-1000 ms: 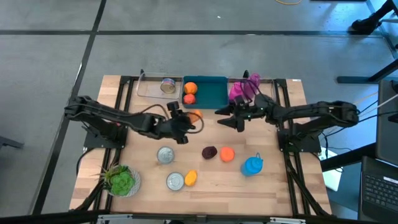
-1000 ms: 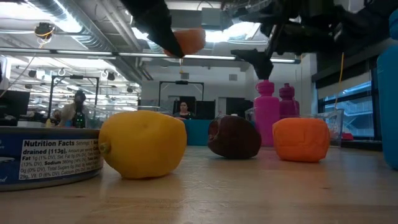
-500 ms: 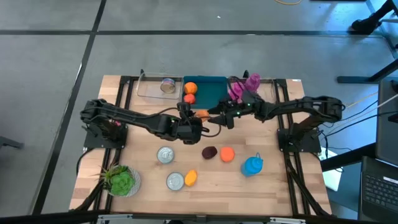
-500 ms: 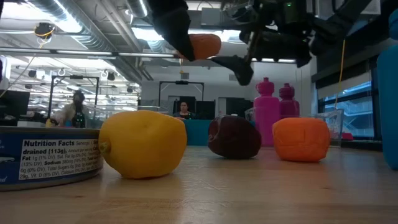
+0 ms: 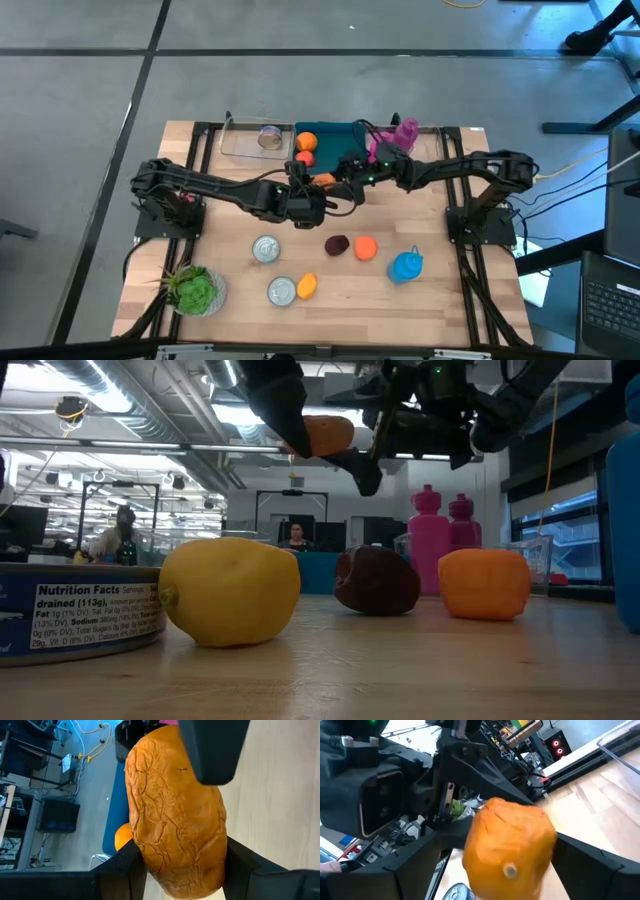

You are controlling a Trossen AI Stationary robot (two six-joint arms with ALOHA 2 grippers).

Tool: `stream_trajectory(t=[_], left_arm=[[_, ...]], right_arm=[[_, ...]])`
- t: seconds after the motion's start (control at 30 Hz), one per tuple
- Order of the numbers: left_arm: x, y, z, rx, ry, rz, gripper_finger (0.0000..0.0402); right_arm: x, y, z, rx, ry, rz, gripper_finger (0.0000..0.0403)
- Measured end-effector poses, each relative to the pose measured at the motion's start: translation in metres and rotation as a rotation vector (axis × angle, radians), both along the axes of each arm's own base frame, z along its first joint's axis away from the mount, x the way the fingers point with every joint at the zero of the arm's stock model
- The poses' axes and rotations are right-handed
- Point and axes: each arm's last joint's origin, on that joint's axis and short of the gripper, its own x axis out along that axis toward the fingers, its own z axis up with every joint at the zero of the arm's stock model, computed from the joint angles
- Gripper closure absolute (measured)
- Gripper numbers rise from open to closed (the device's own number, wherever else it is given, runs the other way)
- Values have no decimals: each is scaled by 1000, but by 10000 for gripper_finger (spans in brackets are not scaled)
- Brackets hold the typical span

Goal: Pick & Place Food Item
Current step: Put the mango into the blue bin

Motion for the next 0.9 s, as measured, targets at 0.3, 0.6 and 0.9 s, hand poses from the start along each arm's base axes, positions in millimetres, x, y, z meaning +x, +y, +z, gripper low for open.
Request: stream_trajectory(t=[0.3, 0.6, 0.9], left_arm=[[0, 0, 0, 5, 5, -4, 233], [0, 0, 0, 7, 2, -3, 233], [0, 0, 1, 9, 3, -4, 233]], right_arm=[[3, 0, 2, -12, -9, 3, 52], [2, -1, 1, -14, -5, 0, 110], [3, -1, 1, -12, -2, 0, 168]])
